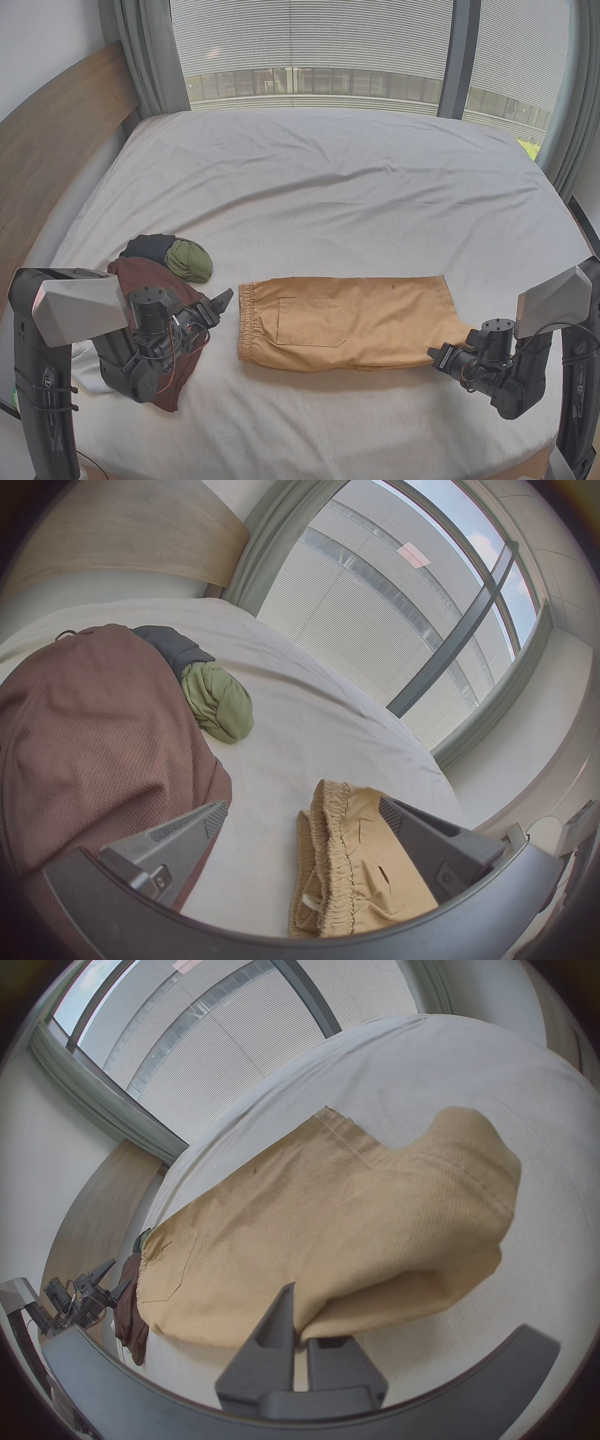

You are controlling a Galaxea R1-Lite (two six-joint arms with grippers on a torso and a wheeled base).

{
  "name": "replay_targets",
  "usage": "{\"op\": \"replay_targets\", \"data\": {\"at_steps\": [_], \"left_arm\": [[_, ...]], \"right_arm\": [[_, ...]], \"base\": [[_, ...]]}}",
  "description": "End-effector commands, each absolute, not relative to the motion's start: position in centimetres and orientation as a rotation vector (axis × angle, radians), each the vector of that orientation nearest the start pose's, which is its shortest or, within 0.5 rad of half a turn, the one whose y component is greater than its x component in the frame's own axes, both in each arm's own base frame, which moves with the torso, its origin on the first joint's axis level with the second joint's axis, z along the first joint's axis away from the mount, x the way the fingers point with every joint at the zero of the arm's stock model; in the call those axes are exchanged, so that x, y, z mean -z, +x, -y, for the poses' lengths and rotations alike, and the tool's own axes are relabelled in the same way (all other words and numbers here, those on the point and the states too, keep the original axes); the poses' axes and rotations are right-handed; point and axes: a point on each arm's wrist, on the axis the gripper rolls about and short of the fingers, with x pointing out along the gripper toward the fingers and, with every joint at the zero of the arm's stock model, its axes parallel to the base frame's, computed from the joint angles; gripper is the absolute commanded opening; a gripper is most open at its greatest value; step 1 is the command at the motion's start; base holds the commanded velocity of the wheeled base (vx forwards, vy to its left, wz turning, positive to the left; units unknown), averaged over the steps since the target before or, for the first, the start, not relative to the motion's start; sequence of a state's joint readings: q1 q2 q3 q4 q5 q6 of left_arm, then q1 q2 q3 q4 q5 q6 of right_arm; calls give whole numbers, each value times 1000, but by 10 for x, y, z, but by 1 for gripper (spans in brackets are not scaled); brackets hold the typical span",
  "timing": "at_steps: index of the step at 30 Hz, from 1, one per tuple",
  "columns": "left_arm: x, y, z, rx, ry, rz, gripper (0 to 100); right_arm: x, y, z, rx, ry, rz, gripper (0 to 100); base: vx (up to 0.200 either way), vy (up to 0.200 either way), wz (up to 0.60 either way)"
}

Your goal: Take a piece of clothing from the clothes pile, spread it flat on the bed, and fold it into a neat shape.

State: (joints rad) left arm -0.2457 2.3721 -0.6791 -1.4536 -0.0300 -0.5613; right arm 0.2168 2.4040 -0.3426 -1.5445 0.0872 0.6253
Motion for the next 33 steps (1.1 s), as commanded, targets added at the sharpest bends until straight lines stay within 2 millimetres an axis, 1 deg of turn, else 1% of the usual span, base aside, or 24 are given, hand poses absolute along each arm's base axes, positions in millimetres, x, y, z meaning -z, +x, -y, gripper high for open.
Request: {"op": "replay_targets", "data": {"at_steps": [1,3,4,5,7,9,10,11,12,13,14,15,18,22,27,28,30,33], "left_arm": [[3,355,93,204,-527,-328,100],[4,354,94,204,-525,-333,100],[5,354,94,207,-526,-335,100],[5,354,94,207,-526,-335,100],[7,353,97,216,-529,-345,100],[8,351,97,215,-528,-359,100],[8,351,97,215,-528,-359,100],[10,349,99,217,-526,-371,100],[10,348,100,219,-525,-370,100],[12,346,102,225,-530,-383,100],[12,345,103,227,-535,-386,100],[13,345,104,227,-547,-390,100],[15,343,109,245,-551,-402,100],[17,342,113,267,-596,-406,100],[24,343,114,277,-603,-411,100],[24,343,114,277,-603,-411,100],[29,342,114,272,-600,-427,100],[33,341,115,286,-599,-442,100]], "right_arm": [[41,285,-63,-116,572,-609,0],[43,284,-63,-115,571,-617,0],[44,285,-63,-114,571,-618,100],[44,285,-63,-114,571,-618,100],[42,280,-66,-125,568,-633,100],[40,270,-69,-154,565,-666,100],[40,270,-69,-154,565,-666,100],[36,261,-73,-204,566,-700,100],[36,259,-73,-211,566,-706,100],[32,247,-77,-251,563,-745,100],[31,243,-78,-263,559,-755,100],[28,234,-83,-295,548,-777,100],[22,225,-88,-332,529,-791,100],[14,222,-97,-381,525,-770,100],[8,219,-111,-452,517,-761,100],[8,219,-111,-452,517,-761,100],[7,222,-119,-484,512,-744,100],[1,236,-127,-515,518,-675,100]], "base": [[0,0,0],[0,0,0],[0,0,0],[0,0,0],[0,0,0],[0,0,0],[0,0,0],[0,0,0],[0,0,0],[0,0,0],[0,0,0],[0,0,0],[0,0,0],[0,0,0],[0,0,0],[0,0,0],[0,0,0],[0,0,0]]}}
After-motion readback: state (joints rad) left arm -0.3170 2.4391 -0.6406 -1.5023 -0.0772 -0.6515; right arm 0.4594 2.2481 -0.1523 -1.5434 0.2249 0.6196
